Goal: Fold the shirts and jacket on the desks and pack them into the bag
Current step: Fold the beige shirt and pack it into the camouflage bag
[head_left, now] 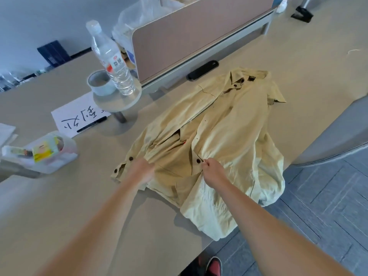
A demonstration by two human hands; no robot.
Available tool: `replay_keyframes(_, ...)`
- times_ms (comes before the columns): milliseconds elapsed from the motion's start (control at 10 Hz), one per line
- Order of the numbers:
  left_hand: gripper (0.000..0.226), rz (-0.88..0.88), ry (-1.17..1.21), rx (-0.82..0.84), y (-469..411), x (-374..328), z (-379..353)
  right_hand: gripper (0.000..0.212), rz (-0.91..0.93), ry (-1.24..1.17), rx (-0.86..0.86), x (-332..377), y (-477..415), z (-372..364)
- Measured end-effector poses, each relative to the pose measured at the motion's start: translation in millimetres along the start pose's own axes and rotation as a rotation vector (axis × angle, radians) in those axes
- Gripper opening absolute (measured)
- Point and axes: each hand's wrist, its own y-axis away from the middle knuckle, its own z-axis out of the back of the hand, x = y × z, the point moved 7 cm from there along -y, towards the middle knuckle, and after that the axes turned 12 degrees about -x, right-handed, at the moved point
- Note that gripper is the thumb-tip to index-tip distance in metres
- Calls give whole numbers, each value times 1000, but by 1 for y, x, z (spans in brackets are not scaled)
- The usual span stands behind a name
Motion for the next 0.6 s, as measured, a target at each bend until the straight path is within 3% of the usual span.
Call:
replay_keyframes(100, 19, 126, 120, -139, 15, 31, 22, 27, 1, -93, 32, -4, 21, -13)
replay_keyframes(200, 43, 116, 86, -193, 30, 33, 27, 29, -21, -159, 7, -10, 37, -19)
replay_keyframes(400, 44, -121, -68, -97, 81, 9, -3, 35, -52, -120, -81, -19, 52, -17)
replay_keyframes(500, 41, -233, 27, -127, 83, -1, -13, 27, -133, -119, -154, -27, 50, -11)
replay_keyframes(600, 24, -217, 237, -2, 93, -16, -13, 23, -197, -184, -205, -28, 53, -4)
